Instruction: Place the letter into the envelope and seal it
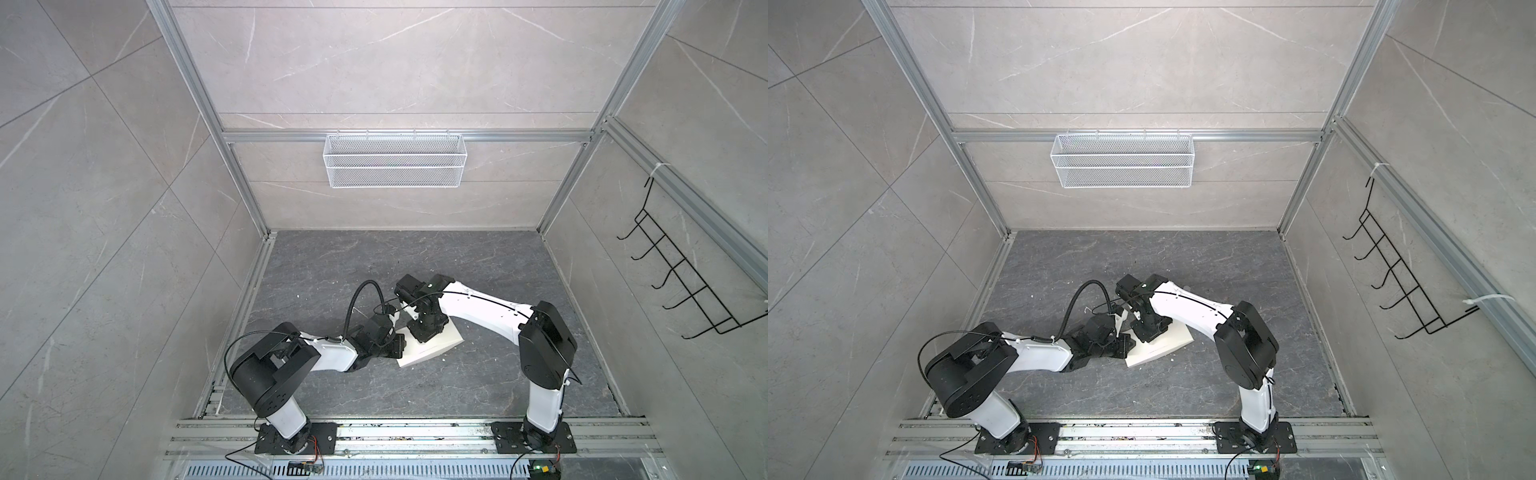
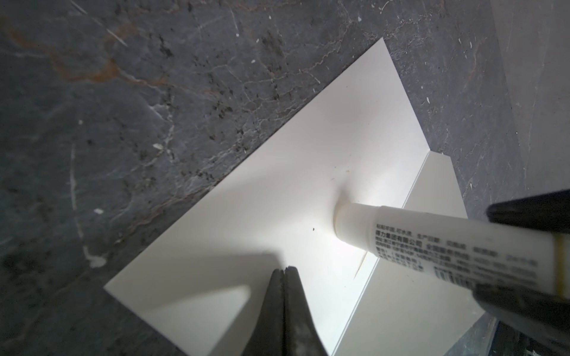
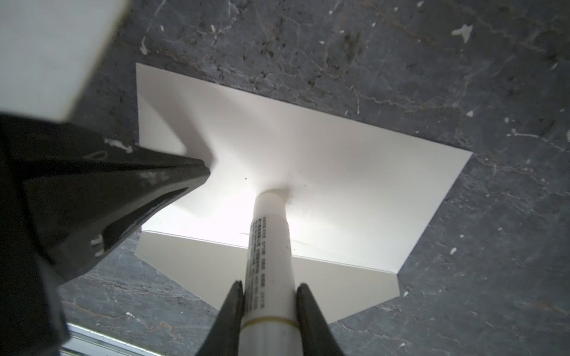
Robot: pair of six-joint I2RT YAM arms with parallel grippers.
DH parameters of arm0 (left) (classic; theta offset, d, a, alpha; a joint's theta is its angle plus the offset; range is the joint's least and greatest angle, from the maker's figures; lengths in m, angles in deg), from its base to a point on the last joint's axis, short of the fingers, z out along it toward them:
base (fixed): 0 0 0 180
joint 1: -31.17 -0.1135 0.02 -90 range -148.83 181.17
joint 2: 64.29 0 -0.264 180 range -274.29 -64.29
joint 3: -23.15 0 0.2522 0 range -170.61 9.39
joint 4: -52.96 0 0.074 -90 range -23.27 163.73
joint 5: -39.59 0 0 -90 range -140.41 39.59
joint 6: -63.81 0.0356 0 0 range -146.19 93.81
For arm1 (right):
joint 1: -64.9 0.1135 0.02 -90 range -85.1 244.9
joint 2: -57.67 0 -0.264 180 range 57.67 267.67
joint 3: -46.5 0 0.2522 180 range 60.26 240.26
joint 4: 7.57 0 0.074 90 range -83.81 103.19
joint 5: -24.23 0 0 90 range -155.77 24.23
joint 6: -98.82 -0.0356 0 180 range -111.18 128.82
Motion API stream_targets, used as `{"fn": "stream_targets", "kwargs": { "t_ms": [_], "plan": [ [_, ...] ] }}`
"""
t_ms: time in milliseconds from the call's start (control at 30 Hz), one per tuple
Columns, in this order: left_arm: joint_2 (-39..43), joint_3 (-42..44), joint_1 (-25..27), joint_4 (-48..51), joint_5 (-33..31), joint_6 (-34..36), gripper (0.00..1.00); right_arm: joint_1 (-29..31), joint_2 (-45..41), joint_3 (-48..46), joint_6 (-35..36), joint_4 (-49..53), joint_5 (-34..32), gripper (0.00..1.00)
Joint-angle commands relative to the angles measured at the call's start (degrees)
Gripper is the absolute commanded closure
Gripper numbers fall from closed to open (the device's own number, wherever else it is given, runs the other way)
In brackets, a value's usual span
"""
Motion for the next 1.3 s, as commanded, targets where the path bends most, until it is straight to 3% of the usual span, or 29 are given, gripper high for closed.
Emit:
{"fn": "stream_targets", "kwargs": {
  "t_ms": [0,1267],
  "plan": [
    [-2.13,0.34,0.01,6.24,-2.86,1.76,1.0,-1.98,-0.09,-1.86,-0.84,3.45,-6.04,1.0],
    [-5.15,-0.7,0.61,7.18,-3.57,2.34,1.0,-8.76,3.11,0.28,0.36,4.94,-10.64,1.0]
  ]
}}
